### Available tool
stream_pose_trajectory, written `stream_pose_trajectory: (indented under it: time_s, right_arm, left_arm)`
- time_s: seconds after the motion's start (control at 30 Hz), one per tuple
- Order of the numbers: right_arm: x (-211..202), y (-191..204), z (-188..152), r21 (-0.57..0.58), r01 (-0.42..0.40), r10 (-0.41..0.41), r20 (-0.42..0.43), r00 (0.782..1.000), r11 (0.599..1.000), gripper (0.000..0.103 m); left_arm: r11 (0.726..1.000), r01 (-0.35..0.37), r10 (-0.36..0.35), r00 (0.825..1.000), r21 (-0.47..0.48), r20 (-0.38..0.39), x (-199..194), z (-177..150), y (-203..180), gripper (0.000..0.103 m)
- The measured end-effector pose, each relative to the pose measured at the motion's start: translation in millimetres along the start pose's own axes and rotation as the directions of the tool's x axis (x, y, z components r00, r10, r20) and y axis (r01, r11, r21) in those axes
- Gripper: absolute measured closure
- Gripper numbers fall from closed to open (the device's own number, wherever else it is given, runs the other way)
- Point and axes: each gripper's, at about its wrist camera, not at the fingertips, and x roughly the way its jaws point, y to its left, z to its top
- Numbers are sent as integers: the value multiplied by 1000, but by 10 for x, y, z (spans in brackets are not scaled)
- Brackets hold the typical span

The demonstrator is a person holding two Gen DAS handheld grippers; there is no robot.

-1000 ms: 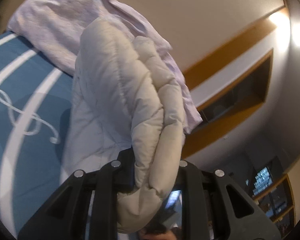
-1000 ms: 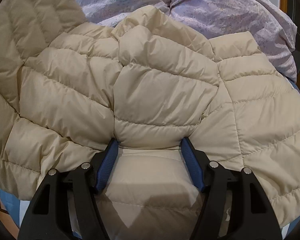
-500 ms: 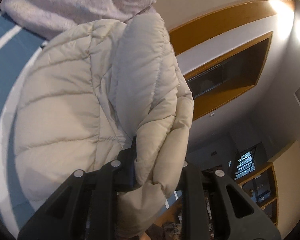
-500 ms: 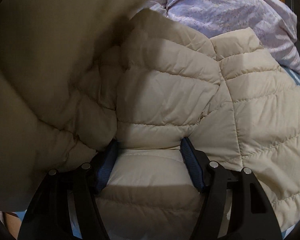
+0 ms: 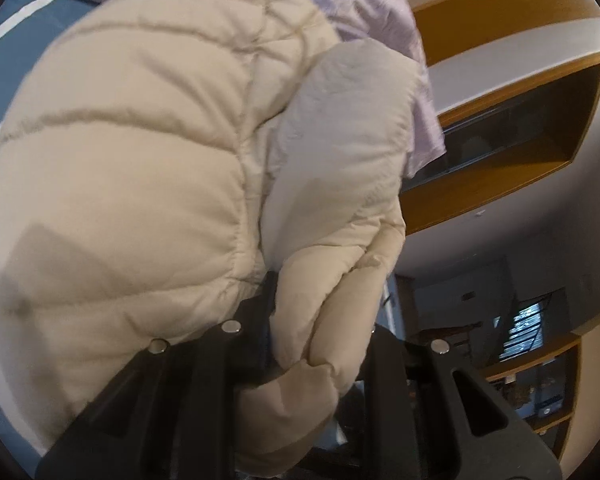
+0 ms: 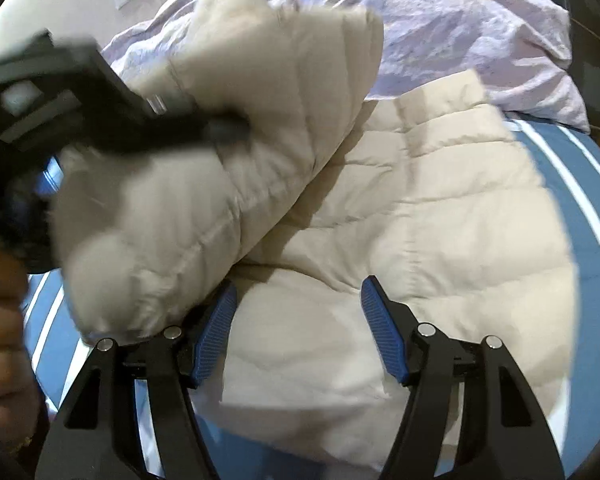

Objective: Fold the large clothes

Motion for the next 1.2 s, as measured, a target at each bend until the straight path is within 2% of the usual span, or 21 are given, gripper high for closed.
stream_pose_trajectory:
  time_s: [0.17, 0.33, 0.43, 0.6, 0.67, 0.8, 0.9, 1.0, 1.07, 1.13, 1.2]
  right_arm:
    - [-307, -312, -109, 25, 21, -22, 17, 1000, 999, 36]
    - [-140, -519, -105, 57, 21, -20, -29, 999, 998, 38]
    - [-83, -586, -104, 81, 19, -17, -26, 1000, 996, 38]
    - [-147, -639, -168, 117, -7, 8, -10, 1000, 993, 38]
    - [-179, -679, -184, 135, -20, 21, -4, 1000, 991, 38]
    - [-209, -724, -172, 151, -28, 28, 2, 1000, 988, 38]
    - [-223, -713, -173, 153, -21, 21, 2, 1000, 988, 38]
    - [-236, -703, -181, 153, -10, 10, 1, 1000, 988, 38]
    - [-246, -708, -182, 154, -3, 3, 1, 1000, 988, 38]
    - [-252, -720, -188, 157, 0, -1, 2, 1000, 988, 38]
    - [-285, -695, -221, 160, 2, -3, 3, 1000, 987, 38]
  left_arm:
    - [999, -41, 41, 999, 6, -11, 132, 50, 22, 82]
    - [998, -58, 58, 998, 11, -18, 157, 10, -46, 82]
    - [998, -45, 48, 998, 49, -42, 207, -124, -401, 82]
    - [994, -33, 41, 996, 106, -82, 338, -180, -667, 79]
    - [993, -25, 37, 994, 114, -99, 363, -188, -704, 74]
    - [993, 20, -7, 994, 114, -108, 198, -167, -731, 40]
    - [989, 23, -11, 997, 149, -80, -78, -152, -792, 29]
    - [983, -20, 23, 1000, 183, -14, -404, -113, -807, 25]
    - [976, -76, 70, 997, 203, 33, -595, -71, -774, 25]
    - [956, -188, 168, 980, 225, 106, -819, -43, -647, 25]
    - [923, -299, 261, 949, 242, 177, -958, -25, -530, 25]
